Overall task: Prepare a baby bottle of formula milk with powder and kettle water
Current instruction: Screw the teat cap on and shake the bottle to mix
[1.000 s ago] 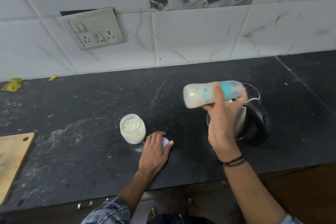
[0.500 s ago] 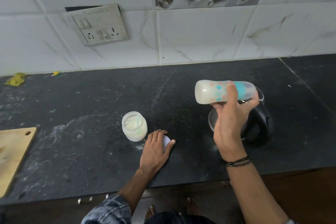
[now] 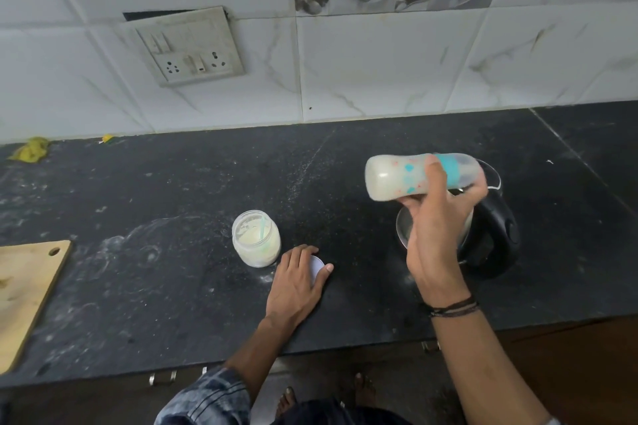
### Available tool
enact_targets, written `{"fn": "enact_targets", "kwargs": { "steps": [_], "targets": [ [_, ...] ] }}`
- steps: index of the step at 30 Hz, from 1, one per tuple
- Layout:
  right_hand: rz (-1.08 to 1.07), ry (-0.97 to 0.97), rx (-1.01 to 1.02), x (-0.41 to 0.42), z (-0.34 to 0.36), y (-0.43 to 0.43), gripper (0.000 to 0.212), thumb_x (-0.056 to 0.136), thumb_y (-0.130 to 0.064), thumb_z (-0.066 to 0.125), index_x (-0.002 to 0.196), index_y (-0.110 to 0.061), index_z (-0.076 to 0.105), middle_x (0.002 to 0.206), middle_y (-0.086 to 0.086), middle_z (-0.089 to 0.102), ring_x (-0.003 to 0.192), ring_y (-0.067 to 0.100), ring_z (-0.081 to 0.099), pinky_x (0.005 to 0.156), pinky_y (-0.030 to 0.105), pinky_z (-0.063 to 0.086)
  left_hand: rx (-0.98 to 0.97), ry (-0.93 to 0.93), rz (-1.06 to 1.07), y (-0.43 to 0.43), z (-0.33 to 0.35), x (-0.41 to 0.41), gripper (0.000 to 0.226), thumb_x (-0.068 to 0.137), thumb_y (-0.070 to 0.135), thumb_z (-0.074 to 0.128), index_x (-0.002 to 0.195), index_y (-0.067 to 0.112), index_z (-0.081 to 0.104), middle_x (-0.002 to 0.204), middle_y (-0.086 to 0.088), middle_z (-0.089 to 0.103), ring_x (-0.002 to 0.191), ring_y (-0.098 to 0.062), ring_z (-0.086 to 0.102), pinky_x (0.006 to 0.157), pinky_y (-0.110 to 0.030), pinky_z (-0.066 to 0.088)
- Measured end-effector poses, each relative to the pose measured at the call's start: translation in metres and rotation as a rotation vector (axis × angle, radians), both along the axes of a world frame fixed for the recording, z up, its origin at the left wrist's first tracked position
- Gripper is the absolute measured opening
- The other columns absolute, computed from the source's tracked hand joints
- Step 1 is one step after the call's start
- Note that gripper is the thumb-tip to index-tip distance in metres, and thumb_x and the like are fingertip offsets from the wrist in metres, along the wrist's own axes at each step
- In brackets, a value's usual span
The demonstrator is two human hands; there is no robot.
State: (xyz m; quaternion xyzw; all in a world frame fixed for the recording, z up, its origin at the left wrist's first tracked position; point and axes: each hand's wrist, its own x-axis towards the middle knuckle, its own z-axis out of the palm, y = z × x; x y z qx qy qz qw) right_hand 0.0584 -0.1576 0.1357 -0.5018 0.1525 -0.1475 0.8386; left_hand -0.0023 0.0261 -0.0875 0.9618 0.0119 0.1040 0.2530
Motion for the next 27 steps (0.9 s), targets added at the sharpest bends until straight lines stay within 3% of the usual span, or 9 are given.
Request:
{"fn": "enact_targets", "kwargs": {
  "steps": [4, 8, 11, 16, 20, 24, 27],
  "targets": [
    [0.207, 0.018, -0.151, -0.001, -0.003, 0.004, 0.06, 0.093, -0.012, 0.073, 0.14, -0.025, 0.039, 0.112, -0.005, 0.066, 0.1, 0.015, 0.072, 0.068, 0.037, 0.062, -0.007, 0.002, -0.011, 0.002, 0.0, 0.0, 0.057, 0.103, 0.064, 0.036, 0.131, 0.019, 0.056, 0.134, 0.004, 0.056, 0.125, -0.016, 0.049, 0.11, -0.034, 0.041],
    [0.036, -0.036, -0.061, -0.002, -0.001, 0.002, 0.064, 0.095, -0.014, 0.072, 0.144, -0.023, 0.033, 0.124, 0.0, 0.061, 0.102, 0.011, 0.073, 0.072, 0.038, 0.062, -0.004, 0.003, 0.001, 0.0, 0.0, 0.0, 0.058, 0.103, 0.064, 0.036, 0.131, 0.018, 0.057, 0.133, 0.004, 0.057, 0.124, -0.016, 0.05, 0.109, -0.035, 0.041],
    [0.212, -0.017, -0.186, -0.002, 0.001, 0.003, 0.058, 0.093, -0.011, 0.073, 0.137, -0.026, 0.039, 0.107, -0.009, 0.068, 0.094, 0.011, 0.073, 0.071, 0.038, 0.06, -0.01, -0.002, -0.006, 0.002, 0.0, 0.0, 0.057, 0.103, 0.064, 0.037, 0.13, 0.018, 0.057, 0.133, 0.004, 0.057, 0.124, -0.017, 0.05, 0.109, -0.035, 0.042],
    [0.032, -0.069, -0.076, -0.002, 0.007, 0.001, 0.063, 0.096, -0.014, 0.07, 0.145, -0.023, 0.032, 0.122, 0.0, 0.062, 0.101, 0.011, 0.072, 0.072, 0.034, 0.061, -0.02, -0.004, 0.004, 0.0, 0.0, -0.001, 0.056, 0.103, 0.063, 0.037, 0.13, 0.019, 0.057, 0.133, 0.004, 0.057, 0.124, -0.016, 0.05, 0.11, -0.033, 0.041],
    [0.248, -0.036, -0.219, -0.002, 0.003, 0.004, 0.063, 0.091, -0.01, 0.075, 0.14, -0.025, 0.038, 0.116, -0.002, 0.064, 0.097, 0.013, 0.073, 0.071, 0.037, 0.06, -0.012, -0.023, -0.009, 0.001, 0.0, -0.001, 0.053, 0.103, 0.06, 0.04, 0.13, 0.018, 0.057, 0.132, 0.004, 0.057, 0.123, -0.017, 0.05, 0.11, -0.032, 0.04],
    [0.062, -0.08, -0.096, -0.003, 0.005, 0.003, 0.064, 0.094, -0.014, 0.072, 0.144, -0.023, 0.032, 0.127, 0.006, 0.06, 0.106, 0.016, 0.072, 0.073, 0.037, 0.062, -0.012, -0.017, 0.006, 0.0, 0.001, -0.001, 0.052, 0.103, 0.06, 0.04, 0.13, 0.019, 0.056, 0.132, 0.004, 0.057, 0.123, -0.016, 0.049, 0.109, -0.029, 0.037],
    [0.25, -0.023, -0.217, 0.0, 0.002, 0.003, 0.064, 0.092, -0.013, 0.075, 0.141, -0.028, 0.035, 0.122, 0.001, 0.061, 0.105, 0.017, 0.072, 0.071, 0.035, 0.061, -0.014, -0.018, -0.004, 0.001, 0.001, -0.001, 0.051, 0.103, 0.06, 0.041, 0.13, 0.019, 0.056, 0.132, 0.005, 0.056, 0.122, -0.015, 0.049, 0.108, -0.029, 0.038]
  ]
}}
